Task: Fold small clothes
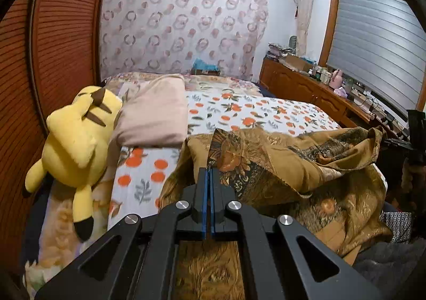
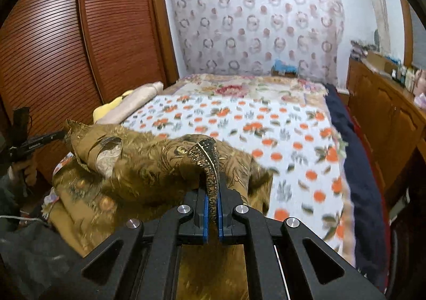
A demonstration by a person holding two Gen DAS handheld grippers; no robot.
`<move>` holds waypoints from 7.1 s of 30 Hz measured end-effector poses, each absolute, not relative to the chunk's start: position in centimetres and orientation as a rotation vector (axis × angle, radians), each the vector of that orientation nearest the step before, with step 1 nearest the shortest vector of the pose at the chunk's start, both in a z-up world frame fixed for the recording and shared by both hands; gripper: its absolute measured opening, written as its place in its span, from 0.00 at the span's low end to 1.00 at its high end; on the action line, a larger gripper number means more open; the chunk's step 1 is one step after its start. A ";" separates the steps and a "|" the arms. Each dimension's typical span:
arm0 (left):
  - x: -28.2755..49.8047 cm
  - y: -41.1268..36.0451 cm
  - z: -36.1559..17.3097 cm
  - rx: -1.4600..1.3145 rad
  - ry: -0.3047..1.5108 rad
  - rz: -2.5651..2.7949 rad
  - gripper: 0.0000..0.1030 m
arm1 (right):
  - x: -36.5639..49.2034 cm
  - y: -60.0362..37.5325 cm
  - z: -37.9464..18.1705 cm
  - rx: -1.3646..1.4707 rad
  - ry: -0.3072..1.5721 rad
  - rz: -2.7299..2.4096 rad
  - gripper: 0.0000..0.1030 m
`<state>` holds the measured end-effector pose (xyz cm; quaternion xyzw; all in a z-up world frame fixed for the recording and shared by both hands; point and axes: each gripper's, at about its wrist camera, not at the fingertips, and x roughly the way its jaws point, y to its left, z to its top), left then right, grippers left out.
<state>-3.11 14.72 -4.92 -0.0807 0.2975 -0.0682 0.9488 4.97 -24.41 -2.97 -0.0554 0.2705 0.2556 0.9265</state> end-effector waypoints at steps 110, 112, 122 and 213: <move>7.2 13.5 -8.4 -0.111 0.822 -0.268 0.10 | 11.4 -23.8 -8.6 -0.101 0.776 0.423 0.15; 5.8 13.1 -6.4 -0.116 0.757 -0.279 0.10 | 10.5 -23.5 -8.1 -0.119 0.740 0.420 0.12; 1.5 12.8 7.8 -0.140 0.430 -0.336 0.09 | 2.3 -23.9 4.8 -0.047 0.380 0.489 0.10; 13.2 14.9 -8.4 -0.039 0.847 -0.076 0.35 | 24.9 -22.3 -3.7 -0.171 0.744 0.240 0.50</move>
